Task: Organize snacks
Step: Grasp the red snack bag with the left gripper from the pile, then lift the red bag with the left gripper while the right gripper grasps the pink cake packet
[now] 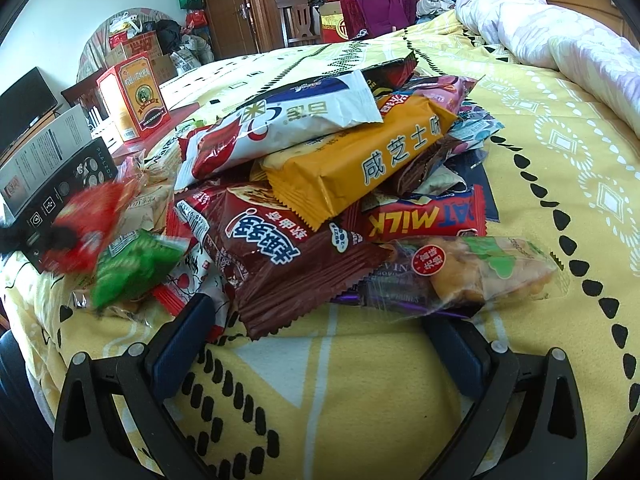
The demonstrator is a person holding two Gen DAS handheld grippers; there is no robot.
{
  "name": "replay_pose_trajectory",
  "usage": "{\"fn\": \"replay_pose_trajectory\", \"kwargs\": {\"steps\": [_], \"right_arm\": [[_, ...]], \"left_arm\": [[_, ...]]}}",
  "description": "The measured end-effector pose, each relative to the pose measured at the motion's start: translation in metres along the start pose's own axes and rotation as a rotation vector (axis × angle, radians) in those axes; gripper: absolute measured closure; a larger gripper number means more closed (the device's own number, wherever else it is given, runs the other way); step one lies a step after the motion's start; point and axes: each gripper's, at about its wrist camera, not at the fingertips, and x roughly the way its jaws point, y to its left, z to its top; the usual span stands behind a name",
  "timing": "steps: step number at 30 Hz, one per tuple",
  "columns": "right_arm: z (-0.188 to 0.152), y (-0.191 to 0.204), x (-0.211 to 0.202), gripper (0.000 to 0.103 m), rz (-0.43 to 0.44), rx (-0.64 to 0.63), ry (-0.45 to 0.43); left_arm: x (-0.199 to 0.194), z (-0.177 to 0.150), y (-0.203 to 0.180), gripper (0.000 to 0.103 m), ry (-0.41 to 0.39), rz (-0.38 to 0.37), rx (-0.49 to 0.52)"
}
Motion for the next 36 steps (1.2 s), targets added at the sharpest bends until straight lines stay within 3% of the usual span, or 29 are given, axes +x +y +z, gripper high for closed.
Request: {"fn": "replay_pose_trajectory", "kwargs": {"steps": [2, 3, 4, 7, 10, 12, 15, 20, 29, 31, 32, 36], "right_arm": [[0.0, 0.0, 0.0, 0.0, -0.001, -0.001, 0.001], [0.0, 0.0, 0.0, 0.0, -0.001, -0.001, 0.0], [0.0, 0.0, 0.0, 0.0, -0.001, -0.001, 0.0], [0.0, 0.0, 0.0, 0.0, 0.0, 0.0, 0.0], [0.0, 0.0, 0.0, 0.0, -0.001, -0.001, 0.001], [0.0, 0.0, 0.0, 0.0, -0.001, -0.001, 0.001], [0.0, 0.0, 0.0, 0.0, -0.001, -0.001, 0.001], [0.0, 0.001, 0.0, 0.0, -0.001, -0.001, 0.001], [0.0, 0.0, 0.0, 0.0, -0.001, -0.001, 0.001], [0.001, 0.001, 0.0, 0.0, -0.002, -0.002, 0.001], [0.0, 0.001, 0.0, 0.0, -0.002, -0.002, 0.001], [0.0, 0.001, 0.0, 0.0, -0.003, -0.003, 0.001]], "left_arm": [[-0.004, -0.019, 0.001, 0.045, 0.003, 0.0, 0.0], [-0.001, -0.023, 0.001, 0.033, 0.009, 0.0, 0.015], [0.002, -0.027, 0.0, 0.029, 0.015, 0.012, 0.037], [-0.002, -0.035, -0.007, 0.027, -0.013, 0.082, 0.12], [-0.02, -0.036, -0.017, 0.023, -0.089, 0.124, 0.227], [-0.029, -0.031, -0.021, 0.009, -0.15, 0.144, 0.291], [-0.031, -0.018, -0.018, 0.0, -0.203, 0.106, 0.34], [-0.001, 0.003, -0.003, 0.0, -0.104, 0.011, 0.343], [0.019, -0.005, -0.014, 0.001, -0.066, 0.021, 0.448], [0.024, -0.009, -0.015, 0.013, -0.029, 0.004, 0.453], [0.025, -0.011, -0.016, 0.029, -0.005, -0.015, 0.448], [0.013, -0.022, -0.018, 0.029, -0.055, 0.044, 0.39]]}}
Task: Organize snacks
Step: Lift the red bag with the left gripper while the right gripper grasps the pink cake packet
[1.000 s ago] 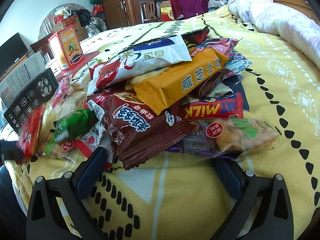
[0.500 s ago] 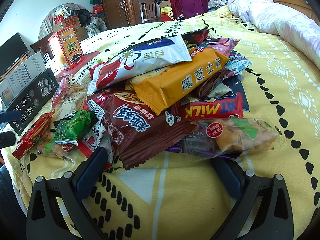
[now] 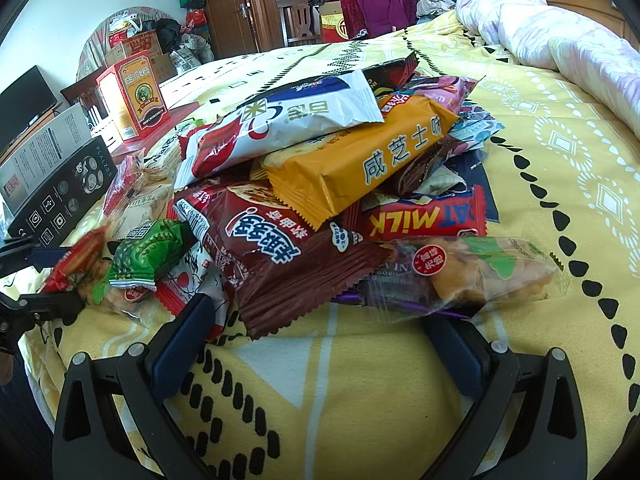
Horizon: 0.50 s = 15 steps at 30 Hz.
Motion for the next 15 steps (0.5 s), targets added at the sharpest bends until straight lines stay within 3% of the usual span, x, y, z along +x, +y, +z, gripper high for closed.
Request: {"fn": "replay_pose_trajectory", "kwargs": {"steps": [5, 8, 12, 15], "right_arm": [[0.0, 0.0, 0.0, 0.0, -0.005, -0.003, 0.001], [0.0, 0.001, -0.002, 0.0, -0.005, -0.005, 0.003], [-0.003, 0.004, -0.022, 0.0, -0.003, 0.022, -0.007], [-0.009, 0.014, -0.047, 0.0, -0.004, -0.01, -0.032]], "left_arm": [[-0.014, -0.015, -0.001, 0.028, -0.067, 0.109, -0.064], [-0.005, -0.016, 0.009, 0.027, -0.059, 0.154, -0.089], [0.003, -0.016, 0.016, 0.021, -0.06, 0.141, -0.123], [-0.001, -0.018, 0.018, 0.027, -0.065, 0.119, -0.121]]}}
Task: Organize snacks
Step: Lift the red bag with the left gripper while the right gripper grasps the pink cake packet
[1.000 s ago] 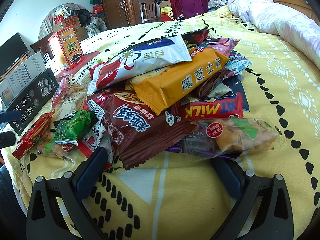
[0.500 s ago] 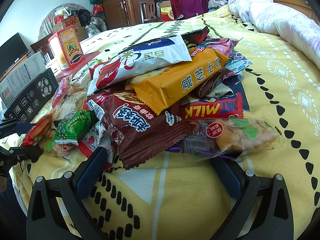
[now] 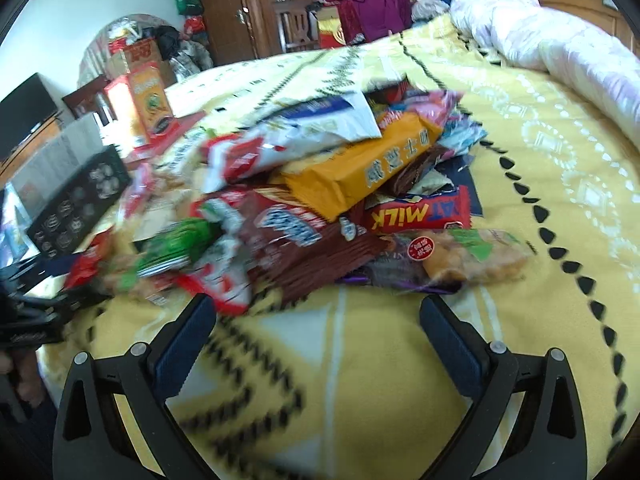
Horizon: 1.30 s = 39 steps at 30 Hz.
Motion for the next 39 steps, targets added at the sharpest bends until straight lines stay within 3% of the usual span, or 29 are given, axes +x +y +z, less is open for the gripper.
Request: {"fn": "replay_pose_trajectory", "kwargs": {"steps": [4, 8, 15, 16, 18, 21, 22, 25, 28, 34, 39], "right_arm": [[0.0, 0.021, -0.033, 0.0, 0.014, -0.068, -0.01], [0.028, 0.048, -0.039, 0.0, 0.066, -0.125, -0.012], [0.092, 0.132, 0.02, 0.006, 0.197, -0.356, 0.046], [0.097, 0.147, 0.034, 0.007, 0.213, -0.401, 0.071], [0.104, 0.175, 0.059, 0.009, 0.244, -0.474, 0.103], [0.107, 0.198, 0.083, 0.011, 0.246, -0.543, 0.131], [0.112, 0.201, 0.089, 0.013, 0.256, -0.521, 0.142], [0.122, 0.197, 0.088, 0.013, 0.396, -0.444, 0.2], [0.121, 0.198, 0.082, 0.012, 0.339, -0.503, 0.172], [0.114, 0.221, 0.117, 0.016, 0.213, -0.637, 0.206], [0.101, 0.233, 0.158, 0.034, 0.118, -0.696, 0.258]], "left_arm": [[-0.013, -0.002, 0.002, 0.027, -0.013, 0.001, 0.0], [-0.039, -0.011, 0.003, 0.028, -0.062, 0.008, 0.012], [-0.076, -0.013, 0.02, 0.028, -0.129, -0.03, -0.049], [-0.079, -0.013, 0.022, 0.028, -0.133, -0.036, -0.055], [-0.079, -0.014, 0.033, 0.028, -0.125, 0.02, -0.083], [-0.067, -0.018, 0.063, 0.029, -0.097, 0.011, -0.161], [-0.065, -0.019, 0.068, 0.029, -0.094, -0.011, -0.156], [-0.065, -0.02, 0.062, 0.029, -0.109, -0.022, -0.115], [-0.069, -0.022, 0.048, 0.029, -0.136, -0.073, -0.069], [-0.07, -0.029, 0.029, 0.03, -0.133, -0.125, -0.005], [-0.072, -0.028, 0.025, 0.03, -0.136, -0.137, 0.014]]}}
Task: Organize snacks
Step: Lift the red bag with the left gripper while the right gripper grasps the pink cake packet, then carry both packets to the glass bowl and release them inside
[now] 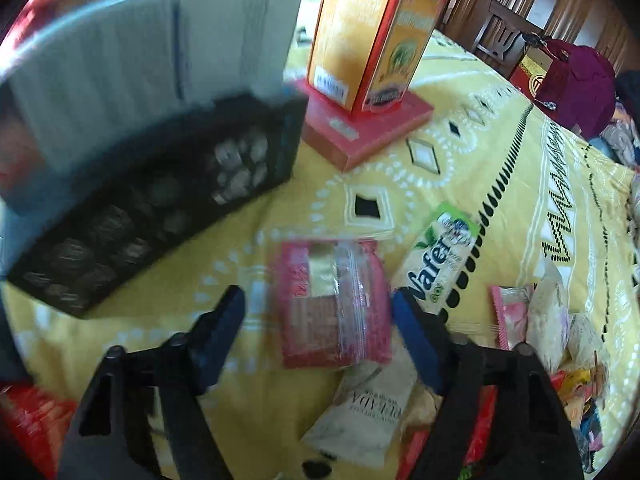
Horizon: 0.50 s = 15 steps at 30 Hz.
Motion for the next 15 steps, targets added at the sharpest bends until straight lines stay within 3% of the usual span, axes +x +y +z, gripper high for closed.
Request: {"fn": "replay_pose_trajectory", "kwargs": {"steps": [2, 8, 15], "right_arm": [[-0.005, -0.005, 0.001, 0.042, -0.004, 0.039, -0.013], [-0.021, -0.031, -0.025, 0.043, 0.073, 0.221, -0.069], [-0.035, -0.044, -0.078, 0.044, 0.049, 0.319, -0.144]], "left_arm": [[-0.001, 0.001, -0.003, 0.03, -0.001, -0.005, 0.01], [-0.011, 0.003, -0.009, 0.029, -0.026, -0.008, 0.027], [-0.034, 0.019, 0.001, 0.03, -0.083, 0.02, 0.009]]}}
